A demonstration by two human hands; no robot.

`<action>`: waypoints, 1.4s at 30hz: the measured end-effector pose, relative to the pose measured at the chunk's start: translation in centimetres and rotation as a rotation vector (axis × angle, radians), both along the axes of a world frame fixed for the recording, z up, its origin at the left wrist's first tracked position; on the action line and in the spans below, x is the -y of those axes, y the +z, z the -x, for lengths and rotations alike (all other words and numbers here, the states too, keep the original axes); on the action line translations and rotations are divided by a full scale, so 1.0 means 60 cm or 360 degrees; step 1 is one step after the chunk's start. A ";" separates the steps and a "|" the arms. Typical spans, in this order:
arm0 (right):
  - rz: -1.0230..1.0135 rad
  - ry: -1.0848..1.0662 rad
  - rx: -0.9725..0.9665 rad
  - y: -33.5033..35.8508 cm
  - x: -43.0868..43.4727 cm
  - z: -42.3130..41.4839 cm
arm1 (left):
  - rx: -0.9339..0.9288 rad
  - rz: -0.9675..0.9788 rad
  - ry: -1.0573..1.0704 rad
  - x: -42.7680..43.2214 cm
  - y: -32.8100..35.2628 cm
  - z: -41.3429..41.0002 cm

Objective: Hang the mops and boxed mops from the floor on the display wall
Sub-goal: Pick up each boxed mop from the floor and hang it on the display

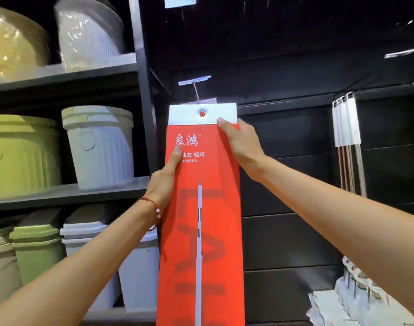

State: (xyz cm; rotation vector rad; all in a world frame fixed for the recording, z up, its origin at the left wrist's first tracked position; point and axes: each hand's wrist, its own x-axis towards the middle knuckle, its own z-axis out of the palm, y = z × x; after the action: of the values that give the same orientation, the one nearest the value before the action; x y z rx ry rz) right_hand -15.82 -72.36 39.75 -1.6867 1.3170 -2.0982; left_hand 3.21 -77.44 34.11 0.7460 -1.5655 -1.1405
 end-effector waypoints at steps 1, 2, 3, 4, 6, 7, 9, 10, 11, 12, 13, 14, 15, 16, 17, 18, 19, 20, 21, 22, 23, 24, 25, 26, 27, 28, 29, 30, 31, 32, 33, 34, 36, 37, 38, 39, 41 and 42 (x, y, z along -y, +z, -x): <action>0.0013 0.0020 0.0045 0.012 0.024 0.007 | 0.0003 0.0001 0.0001 0.024 0.010 0.009; 0.0032 0.0039 0.0086 0.025 0.047 0.014 | 0.0012 0.0018 0.0014 0.046 0.019 0.019; 0.0066 0.0063 0.0125 0.038 0.070 0.022 | 0.0015 0.0041 0.0031 0.068 0.029 0.028; 0.0106 0.0081 0.0152 0.051 0.090 0.030 | 0.0014 0.0073 0.0049 0.089 0.040 0.037; 0.0173 0.0118 0.0174 0.073 0.127 0.045 | 0.0008 0.0115 0.0061 0.125 0.060 0.054; 0.0192 0.0146 0.0158 0.081 0.144 0.053 | 0.0003 0.0124 0.0063 0.141 0.070 0.060; 0.0210 0.0203 0.0086 0.097 0.170 0.067 | -0.0023 0.0149 0.0045 0.172 0.081 0.073; 0.0220 0.0223 0.0073 0.106 0.185 0.075 | -0.0032 0.0169 0.0021 0.188 0.084 0.080; 0.0224 0.0238 0.0079 0.113 0.199 0.082 | -0.0037 0.0182 0.0002 0.202 0.086 0.086; 0.0230 0.0246 0.0079 0.120 0.215 0.089 | -0.0044 0.0199 -0.0005 0.218 0.088 0.092; 0.0236 0.0270 0.0075 0.125 0.229 0.095 | -0.0059 0.0206 -0.0007 0.233 0.089 0.098; 0.0238 0.0294 0.0051 0.130 0.246 0.099 | -0.0077 0.0215 -0.0012 0.248 0.091 0.103; 0.0239 0.0318 0.0029 0.134 0.263 0.102 | -0.0097 0.0214 -0.0020 0.259 0.094 0.108; 0.0245 0.0318 -0.0002 0.140 0.280 0.104 | -0.0113 0.0216 -0.0019 0.270 0.101 0.113; 0.0257 0.0298 -0.0030 0.147 0.296 0.105 | -0.0116 0.0219 -0.0021 0.280 0.108 0.117; 0.0276 0.0269 -0.0062 0.155 0.310 0.105 | -0.0127 0.0228 -0.0022 0.290 0.117 0.120; 0.0297 0.0251 -0.0090 0.166 0.325 0.107 | -0.0149 0.0240 -0.0019 0.300 0.125 0.122; 0.0321 0.0252 -0.0105 0.178 0.339 0.108 | -0.0165 0.0260 -0.0015 0.308 0.134 0.124; 0.0345 0.0269 -0.0103 0.190 0.351 0.110 | -0.0165 0.0284 -0.0004 0.318 0.143 0.125; 0.0360 0.0290 -0.0104 0.200 0.362 0.112 | -0.0162 0.0304 0.0013 0.327 0.151 0.127; 0.0369 0.0313 -0.0118 0.209 0.370 0.112 | -0.0174 0.0306 0.0031 0.334 0.158 0.128; 0.0375 0.0330 -0.0139 0.217 0.379 0.110 | -0.0198 0.0302 0.0049 0.341 0.164 0.130; 0.0389 0.0355 -0.0144 0.224 0.387 0.109 | -0.0219 0.0295 0.0059 0.345 0.168 0.132; 0.0406 0.0380 -0.0136 0.230 0.395 0.107 | -0.0239 0.0289 0.0070 0.350 0.173 0.134; 0.0416 0.0405 -0.0125 0.234 0.403 0.106 | -0.0254 0.0280 0.0076 0.356 0.177 0.135; 0.0420 0.0430 -0.0112 0.238 0.410 0.106 | -0.0266 0.0277 0.0080 0.362 0.180 0.136; 0.0420 0.0457 -0.0093 0.240 0.417 0.107 | -0.0264 0.0269 0.0081 0.367 0.182 0.137; 0.0417 0.0479 -0.0077 0.240 0.423 0.110 | -0.0244 0.0257 0.0075 0.371 0.183 0.138; 0.0412 0.0494 -0.0062 0.238 0.427 0.113 | -0.0224 0.0243 0.0065 0.376 0.183 0.138; 0.0405 0.0496 -0.0052 0.237 0.431 0.116 | -0.0207 0.0232 0.0056 0.381 0.184 0.138; 0.0394 0.0494 -0.0046 0.235 0.432 0.118 | -0.0198 0.0219 0.0051 0.384 0.184 0.139; 0.0385 0.0494 -0.0044 0.234 0.433 0.120 | -0.0193 0.0210 0.0048 0.388 0.184 0.139; 0.0380 0.0526 -0.0045 0.233 0.432 0.121 | -0.0190 0.0212 0.0042 0.392 0.186 0.139; 0.0385 0.0545 -0.0046 0.232 0.430 0.121 | -0.0192 0.0212 0.0044 0.395 0.187 0.139; 0.0392 0.0558 -0.0043 0.231 0.428 0.120 | -0.0195 0.0215 0.0042 0.398 0.187 0.139; 0.0400 0.0569 -0.0033 0.230 0.427 0.120 | -0.0196 0.0214 0.0031 0.399 0.186 0.138; 0.0415 0.0586 -0.0012 0.225 0.426 0.118 | -0.0196 0.0217 -0.0004 0.398 0.184 0.139; 0.0421 0.0590 -0.0011 0.223 0.425 0.118 | -0.0193 0.0221 -0.0016 0.399 0.182 0.139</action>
State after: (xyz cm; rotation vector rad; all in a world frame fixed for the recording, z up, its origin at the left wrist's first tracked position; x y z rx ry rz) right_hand -22.87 -97.87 53.11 -1.8645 0.6781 -2.1070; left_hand -5.14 -101.35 45.02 0.5675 -1.5303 -1.0528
